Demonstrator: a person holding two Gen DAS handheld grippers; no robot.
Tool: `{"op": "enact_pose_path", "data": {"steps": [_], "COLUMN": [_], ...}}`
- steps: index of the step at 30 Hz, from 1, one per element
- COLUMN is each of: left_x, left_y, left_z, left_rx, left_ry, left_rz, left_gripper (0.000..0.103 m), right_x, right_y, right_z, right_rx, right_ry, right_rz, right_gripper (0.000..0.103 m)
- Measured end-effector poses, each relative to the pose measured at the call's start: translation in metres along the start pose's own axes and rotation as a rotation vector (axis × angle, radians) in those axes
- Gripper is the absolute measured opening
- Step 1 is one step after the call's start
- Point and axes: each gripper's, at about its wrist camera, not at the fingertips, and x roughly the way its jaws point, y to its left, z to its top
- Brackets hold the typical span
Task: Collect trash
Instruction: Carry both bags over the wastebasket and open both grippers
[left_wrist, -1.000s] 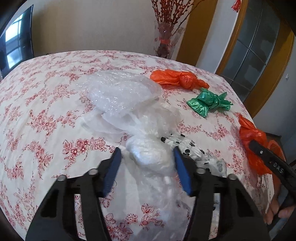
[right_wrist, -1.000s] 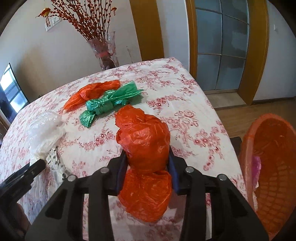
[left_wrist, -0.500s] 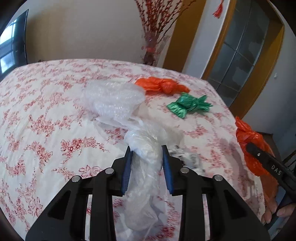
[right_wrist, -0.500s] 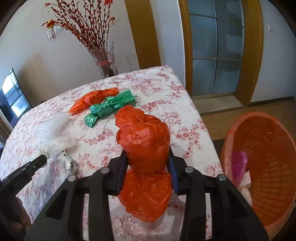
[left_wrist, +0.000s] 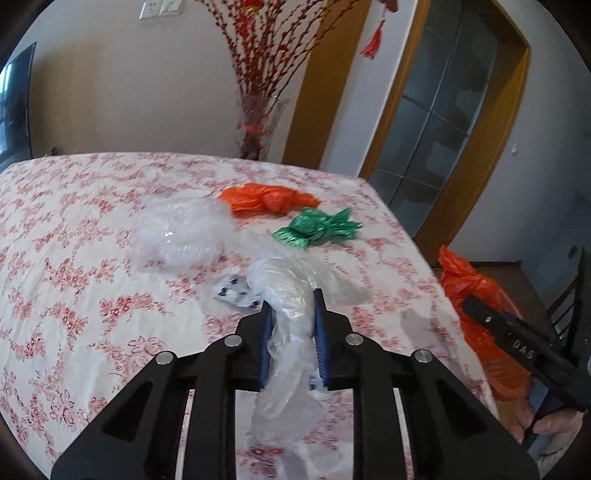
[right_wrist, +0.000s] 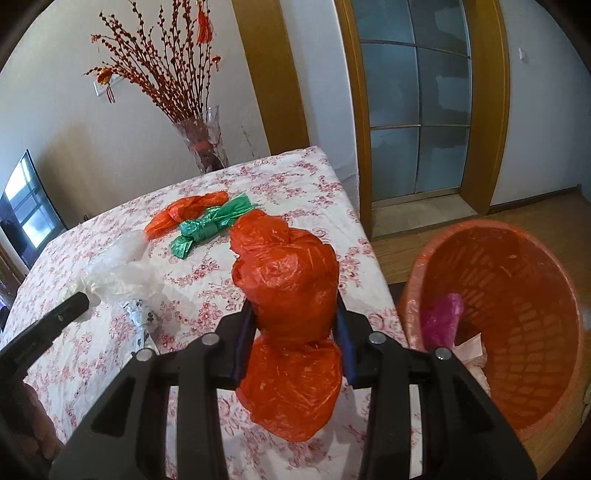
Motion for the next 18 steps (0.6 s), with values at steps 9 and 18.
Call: {"op": "enact_pose_path", "data": {"steps": [9,18], "left_x": [-0.011,0.009], "left_y": [-0.048,-0.119], "left_z": [0.009,0.003], "left_rx": [0.048,0.124], "left_ry": [-0.032,0.004], "left_rz": [-0.107,-0.228], "left_gripper": [0.019,0.019], "right_x": [-0.033,-0.068], "right_y": [-0.034,-0.080], "right_z": [-0.001,-0.009], "right_rx": [0.049,0.103], "right_ry": [-0.065,-0.126], "right_rz": [-0.037,-0.129], "right_gripper": [0.038,0.038]}}
